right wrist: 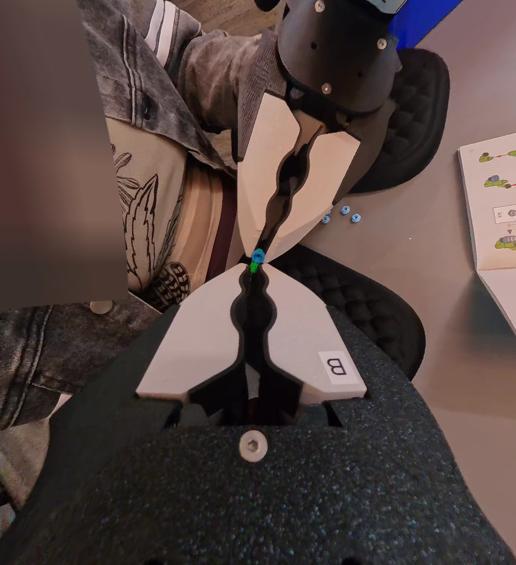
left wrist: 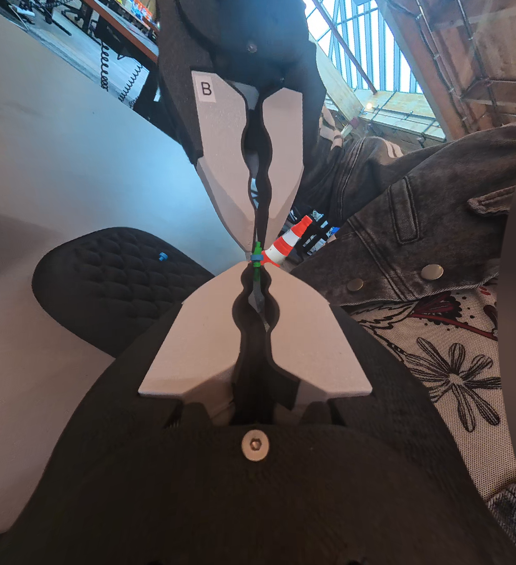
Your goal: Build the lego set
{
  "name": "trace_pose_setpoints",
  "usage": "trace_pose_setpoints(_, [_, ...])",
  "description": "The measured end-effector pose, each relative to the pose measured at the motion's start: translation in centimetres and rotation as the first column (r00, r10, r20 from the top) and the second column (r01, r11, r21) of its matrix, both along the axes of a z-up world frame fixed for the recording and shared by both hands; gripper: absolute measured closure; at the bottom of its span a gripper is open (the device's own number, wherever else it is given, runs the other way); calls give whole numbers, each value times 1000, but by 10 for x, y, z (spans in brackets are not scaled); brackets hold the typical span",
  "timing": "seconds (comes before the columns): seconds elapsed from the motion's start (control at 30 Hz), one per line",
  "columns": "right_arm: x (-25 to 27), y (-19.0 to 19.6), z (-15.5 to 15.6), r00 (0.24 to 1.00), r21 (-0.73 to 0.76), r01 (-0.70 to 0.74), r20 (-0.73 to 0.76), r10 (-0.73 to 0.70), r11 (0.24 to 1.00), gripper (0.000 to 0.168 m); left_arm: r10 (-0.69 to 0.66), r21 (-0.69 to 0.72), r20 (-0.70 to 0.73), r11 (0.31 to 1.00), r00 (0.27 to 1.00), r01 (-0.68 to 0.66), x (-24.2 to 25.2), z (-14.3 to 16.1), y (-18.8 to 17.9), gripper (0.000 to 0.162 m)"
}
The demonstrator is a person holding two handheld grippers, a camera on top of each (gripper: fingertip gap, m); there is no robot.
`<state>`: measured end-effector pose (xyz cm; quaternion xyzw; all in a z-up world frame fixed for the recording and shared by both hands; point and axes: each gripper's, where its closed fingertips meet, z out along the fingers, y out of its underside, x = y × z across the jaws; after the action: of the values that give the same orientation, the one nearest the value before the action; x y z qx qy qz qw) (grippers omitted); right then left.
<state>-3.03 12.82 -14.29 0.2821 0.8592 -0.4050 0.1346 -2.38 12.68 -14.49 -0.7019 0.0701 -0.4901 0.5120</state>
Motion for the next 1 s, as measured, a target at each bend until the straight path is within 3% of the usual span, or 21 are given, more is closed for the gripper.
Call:
trace_pose_setpoints(0.3, [-23,-1,21,970,-152,171,-150,-193,974,164,112,111,150,985,982,-129,-24,22,-1,158])
trace_pose_setpoints(0.6, [-26,-3,23,952,-233,219,-163,-260,948,164,133,147,160,977,978,-157,-27,26,-2,158])
trace_pose_setpoints(1.0, [-40,-8,38,850,-479,325,-230,-474,815,164,173,227,265,945,949,-236,-42,42,-6,158])
